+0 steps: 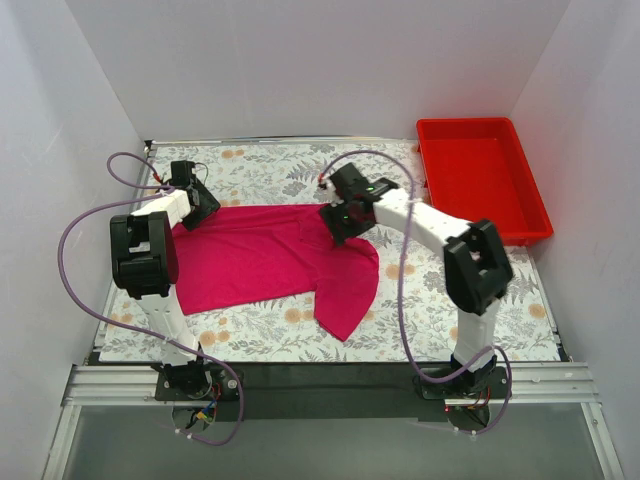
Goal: Fold and stack the t-shirts
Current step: Fold the tshirt
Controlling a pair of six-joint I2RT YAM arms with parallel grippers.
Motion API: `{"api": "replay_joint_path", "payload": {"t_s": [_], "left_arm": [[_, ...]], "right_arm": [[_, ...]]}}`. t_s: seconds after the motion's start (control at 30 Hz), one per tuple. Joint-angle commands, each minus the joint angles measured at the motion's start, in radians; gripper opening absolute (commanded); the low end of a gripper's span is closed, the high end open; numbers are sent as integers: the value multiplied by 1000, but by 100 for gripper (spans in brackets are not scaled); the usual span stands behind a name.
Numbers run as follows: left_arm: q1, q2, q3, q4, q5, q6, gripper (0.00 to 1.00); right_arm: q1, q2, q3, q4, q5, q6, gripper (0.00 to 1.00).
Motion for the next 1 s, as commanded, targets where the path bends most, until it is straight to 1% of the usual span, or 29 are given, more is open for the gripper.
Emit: {"api": "replay_joint_path", "payload": {"t_s": [0.0, 0.03, 0.07, 0.17, 0.2, 0.27, 0.33, 0.43, 0.6, 0.7, 0.73, 0.8, 0.83, 0.9, 0.93, 0.97], "left_arm": [[8, -16, -39, -97, 33, -7, 58], [8, -14, -39, -97, 35, -5, 58], [8, -13, -35, -97, 35, -5, 58], [9, -5, -32, -97, 35, -4, 59], [8, -4, -32, -97, 32, -4, 59], [8, -1, -30, -98, 33, -2, 59], [8, 3, -30, -100, 36, -2, 59], [8, 4, -29, -101, 41, -2, 59], [6, 9, -32, -103, 35, 4, 59], [8, 12, -32, -105, 32, 5, 59], [8, 13, -30, -105, 27, 5, 59], [8, 16, -29, -105, 22, 7, 59], [8, 19, -29, -106, 21, 7, 59], [8, 24, -22, -109, 15, 9, 59], [8, 27, -22, -111, 10, 7, 59], [9, 27, -22, -111, 4, 7, 59]], "right_arm": [[-124, -169, -152, 75, -93, -42, 62], [-153, -189, -217, 91, -162, -48, 64], [-206, -211, -244, 102, -201, -56, 65], [-274, -220, -316, 154, -302, -75, 65], [-285, -216, -325, 168, -328, -105, 65], [-314, -190, -338, 204, -394, -125, 64], [-328, -167, -338, 243, -422, -137, 63], [-345, -112, -306, 257, -505, -153, 62], [-345, -35, -264, 272, -552, -188, 59], [-347, -9, -260, 274, -585, -193, 52], [-350, -7, -267, 274, -588, -188, 43], [-353, -27, -281, 269, -588, -164, 30], [-356, -41, -289, 266, -580, -151, 21], [-376, -88, -321, 246, -536, -122, 16], [-382, -105, -330, 205, -517, -99, 10], [-402, -142, -354, 189, -464, -85, 7]]}}
